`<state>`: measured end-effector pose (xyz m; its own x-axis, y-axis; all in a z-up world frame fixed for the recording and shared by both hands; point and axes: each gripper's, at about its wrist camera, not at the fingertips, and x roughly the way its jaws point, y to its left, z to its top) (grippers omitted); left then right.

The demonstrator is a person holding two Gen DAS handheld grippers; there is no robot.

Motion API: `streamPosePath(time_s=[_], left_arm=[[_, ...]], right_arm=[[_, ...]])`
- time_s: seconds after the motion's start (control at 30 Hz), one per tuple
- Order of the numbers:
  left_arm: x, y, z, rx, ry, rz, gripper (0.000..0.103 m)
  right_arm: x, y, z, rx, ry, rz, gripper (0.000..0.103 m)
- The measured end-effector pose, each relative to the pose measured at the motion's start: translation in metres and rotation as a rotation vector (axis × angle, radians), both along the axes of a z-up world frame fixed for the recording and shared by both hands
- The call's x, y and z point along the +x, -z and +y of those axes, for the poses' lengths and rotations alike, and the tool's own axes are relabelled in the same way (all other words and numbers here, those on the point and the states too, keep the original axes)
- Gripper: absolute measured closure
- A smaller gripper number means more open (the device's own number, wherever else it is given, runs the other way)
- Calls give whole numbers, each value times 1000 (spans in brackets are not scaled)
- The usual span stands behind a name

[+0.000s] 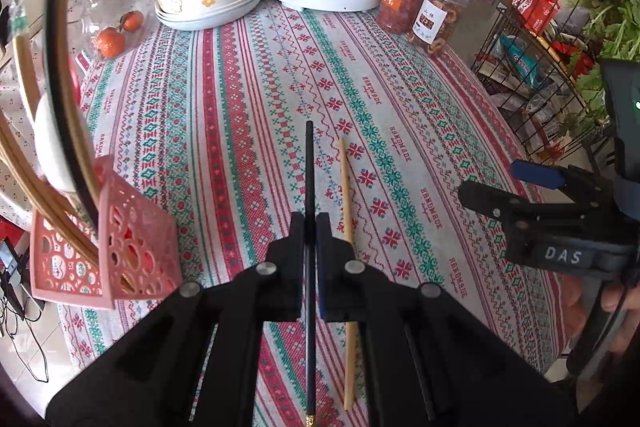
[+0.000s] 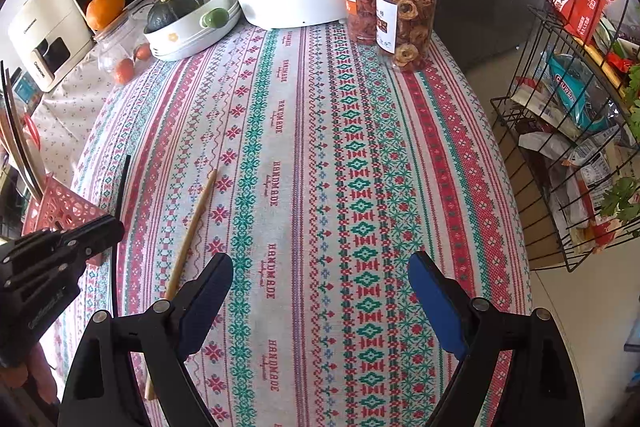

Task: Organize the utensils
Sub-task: 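Lift the black chopstick with the left tool while the right tool grasps the wooden chopstick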

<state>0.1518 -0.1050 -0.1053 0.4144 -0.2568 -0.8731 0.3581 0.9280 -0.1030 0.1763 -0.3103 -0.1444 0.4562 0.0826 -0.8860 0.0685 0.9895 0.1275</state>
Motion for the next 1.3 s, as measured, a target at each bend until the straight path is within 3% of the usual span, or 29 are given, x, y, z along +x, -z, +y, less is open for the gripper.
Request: streamPosePath(time_s=[0.17, 0.43, 0.73, 0.9, 1.07, 1.2, 1.3], left_arm=[[-25, -22, 26, -22, 17, -68, 97], [-62, -43, 93, -116, -66, -103, 97], [-66, -36, 130, -149, -125, -91, 97], [-66, -34, 136, -164, -131, -81, 96], [-68, -35, 138, -169, -128, -86, 96], [-70, -35, 139, -165, -130, -92, 96], [-72, -37, 140, -161, -129, -103, 96]], right_arm=[[9, 4, 30, 31, -26, 9, 13], [23, 22, 77, -42, -99, 22, 17], [40, 41, 103, -70, -102, 51, 38], [50, 49, 117, -125, -102, 78, 63], [49, 48, 125, -117, -140, 75, 88], [43, 46, 122, -95, -158, 77, 96], [33, 42, 121, -83, -179, 73, 97]])
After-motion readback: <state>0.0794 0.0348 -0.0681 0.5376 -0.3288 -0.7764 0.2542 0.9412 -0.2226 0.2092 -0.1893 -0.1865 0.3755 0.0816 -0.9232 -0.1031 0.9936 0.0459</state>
